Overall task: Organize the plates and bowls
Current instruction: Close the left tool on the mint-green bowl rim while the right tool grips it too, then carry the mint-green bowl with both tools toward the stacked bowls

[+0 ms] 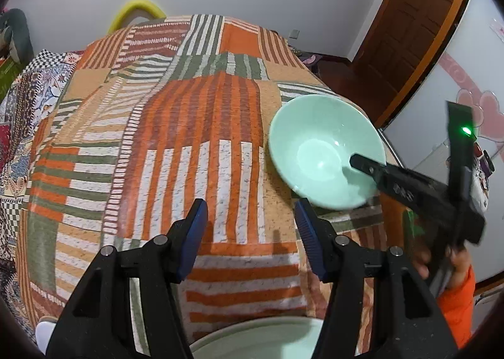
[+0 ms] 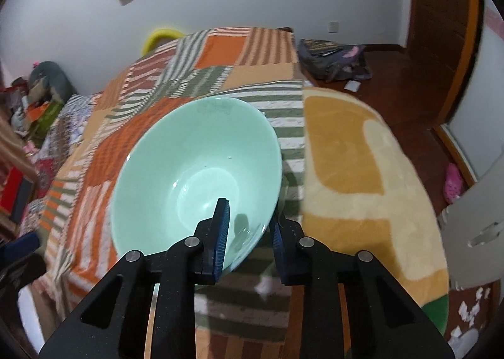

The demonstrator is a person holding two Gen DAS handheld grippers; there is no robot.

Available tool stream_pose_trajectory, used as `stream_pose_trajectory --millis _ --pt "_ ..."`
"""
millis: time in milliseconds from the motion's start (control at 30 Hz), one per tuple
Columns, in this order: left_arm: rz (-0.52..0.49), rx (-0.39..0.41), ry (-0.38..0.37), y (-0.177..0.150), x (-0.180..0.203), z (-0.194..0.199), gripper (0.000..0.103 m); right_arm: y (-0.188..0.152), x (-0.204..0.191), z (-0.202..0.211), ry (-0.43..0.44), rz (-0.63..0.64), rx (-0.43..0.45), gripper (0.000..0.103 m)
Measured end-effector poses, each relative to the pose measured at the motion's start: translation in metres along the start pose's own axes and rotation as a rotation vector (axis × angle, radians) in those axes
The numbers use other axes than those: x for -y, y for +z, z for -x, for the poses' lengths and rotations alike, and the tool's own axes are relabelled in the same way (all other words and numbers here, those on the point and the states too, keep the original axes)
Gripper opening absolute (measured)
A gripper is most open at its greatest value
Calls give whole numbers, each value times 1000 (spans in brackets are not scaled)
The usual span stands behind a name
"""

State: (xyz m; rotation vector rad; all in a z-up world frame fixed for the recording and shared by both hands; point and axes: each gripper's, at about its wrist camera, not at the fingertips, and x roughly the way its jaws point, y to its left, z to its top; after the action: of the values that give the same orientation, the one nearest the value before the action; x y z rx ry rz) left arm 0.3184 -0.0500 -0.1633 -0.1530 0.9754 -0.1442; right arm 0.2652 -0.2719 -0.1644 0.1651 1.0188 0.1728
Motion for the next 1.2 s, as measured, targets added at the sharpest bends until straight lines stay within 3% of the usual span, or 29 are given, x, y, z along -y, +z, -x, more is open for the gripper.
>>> stream_pose_trajectory --millis 233,467,733,967,1200 --pt "-7 -52 37 2 5 -35 53 -22 -18 12 69 84 -17 21" --pt "1 -152 -24 -5 7 -65 15 -35 -22 13 100 90 -43 21" --pt "-33 -123 -27 -10 17 -47 15 -31 -25 21 77 65 -37 21" --pt "-73 -44 -23 -15 28 -5 15 -30 -35 43 45 74 15 21" --pt "-55 18 -50 -20 21 39 15 -33 -47 66 73 72 60 21"
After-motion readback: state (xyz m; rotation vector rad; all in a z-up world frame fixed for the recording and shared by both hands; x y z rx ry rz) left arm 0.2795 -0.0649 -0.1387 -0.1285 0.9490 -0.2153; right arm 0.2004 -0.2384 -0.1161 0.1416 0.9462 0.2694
